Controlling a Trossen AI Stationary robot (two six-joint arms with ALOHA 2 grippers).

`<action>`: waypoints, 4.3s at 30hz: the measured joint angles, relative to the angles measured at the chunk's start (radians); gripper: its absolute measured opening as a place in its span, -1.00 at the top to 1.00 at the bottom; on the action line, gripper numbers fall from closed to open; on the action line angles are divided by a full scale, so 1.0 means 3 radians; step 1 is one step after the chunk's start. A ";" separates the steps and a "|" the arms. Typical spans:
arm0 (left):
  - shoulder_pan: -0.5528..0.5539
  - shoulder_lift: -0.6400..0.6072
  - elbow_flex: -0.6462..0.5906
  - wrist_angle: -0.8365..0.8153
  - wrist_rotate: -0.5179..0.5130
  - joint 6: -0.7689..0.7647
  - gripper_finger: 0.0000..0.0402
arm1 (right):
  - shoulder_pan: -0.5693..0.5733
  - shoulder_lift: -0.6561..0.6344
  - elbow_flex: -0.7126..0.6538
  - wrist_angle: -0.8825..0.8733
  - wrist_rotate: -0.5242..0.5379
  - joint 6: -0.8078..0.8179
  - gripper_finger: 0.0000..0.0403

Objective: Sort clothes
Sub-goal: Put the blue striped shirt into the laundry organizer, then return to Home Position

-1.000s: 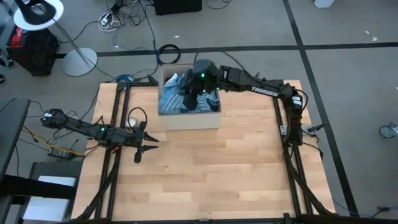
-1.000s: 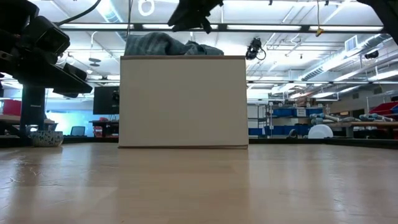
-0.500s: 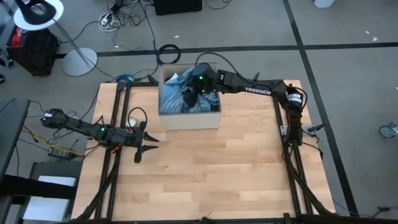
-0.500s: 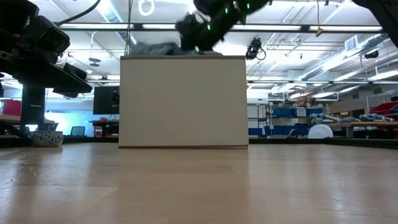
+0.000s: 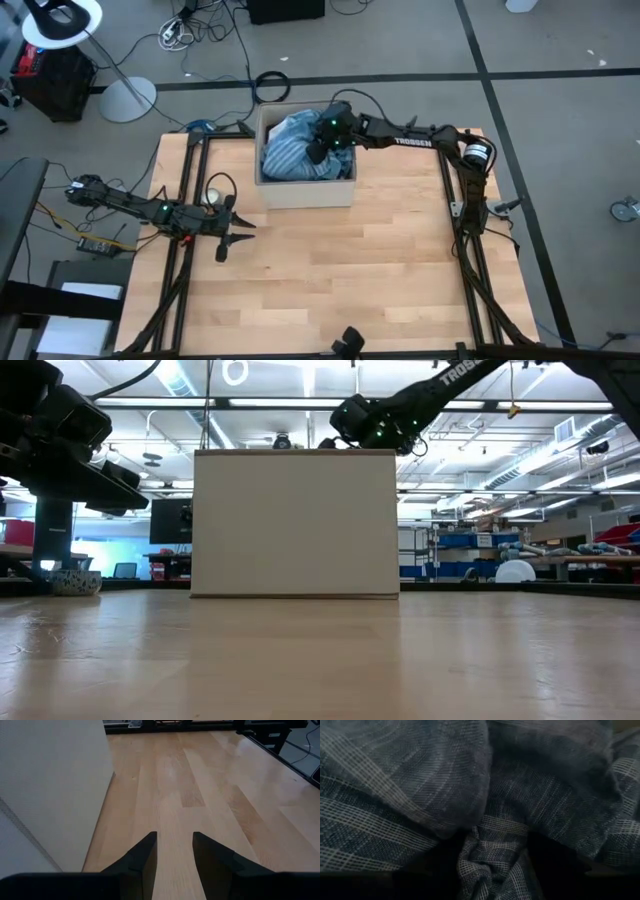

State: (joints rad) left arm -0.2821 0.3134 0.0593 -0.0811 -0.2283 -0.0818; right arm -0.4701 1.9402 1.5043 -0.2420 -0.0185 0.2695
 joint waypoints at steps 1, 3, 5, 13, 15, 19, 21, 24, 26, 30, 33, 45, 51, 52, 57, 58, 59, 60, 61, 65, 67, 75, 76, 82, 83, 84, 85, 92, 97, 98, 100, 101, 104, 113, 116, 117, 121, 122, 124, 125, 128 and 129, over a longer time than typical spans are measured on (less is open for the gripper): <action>0.0000 -0.0001 0.0000 0.0000 0.0000 0.0000 0.35 | -0.0002 0.0003 0.0033 -0.0028 -0.0062 -0.0001 -0.09; 0.0000 0.0000 0.0000 0.0000 0.0000 0.0000 0.35 | -0.0003 0.0013 0.0123 -0.0080 -0.0215 -0.0004 -0.10; 0.0000 0.0000 0.0000 0.0000 0.0000 0.0000 0.35 | 0.0002 0.0020 0.0249 -0.0139 -0.0362 -0.0005 -0.10; 0.0000 0.0000 0.0000 -0.0003 0.0001 -0.0001 0.35 | 0.0012 -0.0007 0.0962 -0.1085 -0.0540 -0.0102 -0.09; 0.0000 -0.0001 0.0000 -0.0003 0.0001 -0.0001 0.35 | 0.0029 -0.0078 0.1043 -0.1211 -0.0533 -0.0171 -0.09; 0.0000 -0.0001 0.0000 -0.0003 0.0001 -0.0001 0.35 | 0.0105 -0.0318 0.1063 -0.1220 -0.0410 -0.0272 -0.06; 0.0000 -0.0001 0.0000 -0.0002 0.0001 -0.0001 0.35 | 0.0156 -0.0447 0.1063 -0.1252 -0.0290 -0.0330 -0.03; 0.0000 0.0000 0.0000 -0.0001 0.0001 -0.0001 0.35 | 0.0251 -0.0664 0.1063 -0.1361 -0.0206 -0.0409 0.06; 0.0000 -0.0001 0.0000 -0.0002 0.0001 -0.0001 0.35 | 0.0342 -0.0811 0.1063 -0.1518 -0.0180 -0.0445 0.18; 0.0000 -0.0001 0.0000 -0.0004 -0.0024 -0.0001 0.35 | 0.0580 -0.1068 0.0991 -0.1807 -0.0091 -0.0582 0.61; 0.0001 -0.0001 0.0000 -0.0005 -0.0061 -0.0007 0.35 | 0.0752 -0.1302 0.0791 -0.1880 -0.0003 -0.0677 0.93; 0.0003 -0.0255 0.0000 -0.0029 -0.0204 0.0167 0.35 | 0.1154 -0.2267 -0.0538 -0.1771 0.0109 -0.0118 0.92; 0.0046 -0.0769 0.0010 -0.0151 -0.0074 0.0414 0.35 | 0.1320 -0.2755 -0.1321 -0.1416 0.0229 0.0222 0.98; 0.0069 -0.0845 0.0011 -0.0164 -0.0024 0.0434 0.35 | 0.1347 -0.2821 -0.1434 -0.1340 0.0232 0.0271 0.97; 0.0265 -0.1044 0.0041 -0.0314 0.0337 0.0440 0.35 | 0.1510 -0.3075 -0.1939 -0.0927 0.0235 0.0412 0.91; 0.0322 -0.1043 0.0041 -0.0321 0.0436 0.0439 0.35 | 0.1547 -0.3103 -0.2021 -0.0857 0.0234 0.0434 0.90; 0.0385 -0.1043 0.0041 -0.0323 0.0527 0.0432 0.35 | 0.1577 -0.3129 -0.2085 -0.0799 0.0235 0.0440 0.90; 0.0451 -0.1047 0.0038 -0.0319 0.0603 0.0418 0.35 | 0.1614 -0.3151 -0.2151 -0.0730 0.0235 0.0448 0.89; 0.0520 -0.1048 0.0033 -0.0294 0.0694 0.0404 0.35 | 0.1645 -0.3168 -0.2212 -0.0657 0.0234 0.0448 0.89; 0.0798 -0.1047 -0.0049 0.0145 0.1316 0.0425 0.35 | 0.1740 -0.3178 -0.2351 -0.0505 0.0228 0.0519 0.90; 0.0951 -0.1047 -0.0104 0.0238 0.1439 0.0361 0.35 | 0.1769 -0.3166 -0.2364 -0.0504 0.0228 0.0520 0.91; 0.1312 -0.1035 -0.0174 0.0414 0.1467 0.0273 0.35 | 0.1791 -0.3151 -0.2369 -0.0513 0.0229 0.0495 0.91; 0.1333 -0.1036 -0.0174 0.0413 0.1466 0.0263 0.35 | 0.1791 -0.3152 -0.2369 -0.0513 0.0229 0.0494 0.90; 0.1377 -0.1036 -0.0174 0.0366 0.1159 0.0248 0.35 | 0.1788 -0.3148 -0.2369 -0.0507 0.0283 0.0514 0.91; 0.1377 -0.1036 -0.0174 0.0351 0.1066 0.0247 0.35 | 0.1782 -0.3148 -0.2369 -0.0506 0.0336 0.0515 0.91; 0.1377 -0.1036 -0.0174 0.0334 0.0979 0.0249 0.35 | 0.1777 -0.3148 -0.2369 -0.0503 0.0395 0.0515 0.92; 0.1377 -0.1036 -0.0174 0.0322 0.0911 0.0252 0.35 | 0.1775 -0.3148 -0.2369 -0.0502 0.0442 0.0515 0.92; 0.1377 -0.1021 -0.0175 0.0313 0.0857 0.0506 0.35 | 0.1773 -0.3148 -0.2369 -0.0505 0.0518 0.0241 0.91; 0.1377 -0.0982 -0.0175 0.0313 0.0856 0.0512 0.35 | 0.1772 -0.3148 -0.2368 -0.0505 0.0521 -0.0142 0.90; 0.1377 -0.0980 -0.0175 0.0313 0.0856 0.0510 0.35 | 0.1772 -0.3146 -0.2368 -0.0504 0.0521 -0.0165 0.90; 0.1376 -0.0980 -0.0175 0.0314 0.0856 0.0505 0.35 | 0.1772 -0.3146 -0.2368 -0.0500 0.0521 -0.0168 0.91; 0.1376 -0.0980 -0.0175 0.0315 0.0856 0.0503 0.35 | 0.1772 -0.3146 -0.2368 -0.0503 0.0520 -0.0117 0.92; 0.1377 -0.0979 -0.0175 0.0316 0.0856 0.0501 0.35 | 0.1761 -0.3146 -0.2367 -0.0566 0.0499 -0.0028 0.92; 0.1376 -0.0979 -0.0175 0.0320 0.0858 0.0498 0.35 | 0.1297 -0.3513 -0.3308 0.0365 -0.0163 -0.0031 0.89; 0.1376 -0.0979 -0.0175 0.0322 0.0860 0.0497 0.35 | 0.0995 -0.3773 -0.3689 0.0640 -0.0526 -0.0098 0.89; 0.1376 -0.0979 -0.0175 0.0322 0.0860 0.0497 0.35 | 0.0898 -0.3867 -0.3810 0.0709 -0.0595 -0.0097 0.89; 0.1376 -0.0980 -0.0175 0.0323 0.0860 0.0497 0.35 | 0.0660 -0.4246 -0.4323 0.1177 -0.0624 0.0105 0.91; 0.1376 -0.0980 -0.0175 0.0324 0.0861 0.0497 0.35 | 0.0660 -0.4329 -0.4466 0.1381 -0.0623 0.0147 0.91; 0.1376 -0.0979 -0.0175 0.0324 0.0861 0.0497 0.35 | 0.0712 -0.4467 -0.4758 0.1876 -0.0617 0.0246 0.91; 0.1376 -0.0979 -0.0175 0.0324 0.0861 0.0497 0.35 | 0.0754 -0.4522 -0.4895 0.2101 -0.0614 0.0305 0.91; 0.1376 -0.0979 -0.0175 0.0329 0.0865 0.0496 0.35 | 0.0980 -0.4607 -0.4962 0.2092 -0.0512 0.0403 0.91; 0.1376 -0.0980 -0.0175 0.0333 0.0865 0.0495 0.35 | 0.1082 -0.4610 -0.4964 0.2069 -0.0417 0.0404 0.91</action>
State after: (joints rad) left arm 0.1307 0.0193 0.0067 0.0187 0.0311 0.0668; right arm -0.1453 0.5572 0.0151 0.3787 -0.1437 0.3908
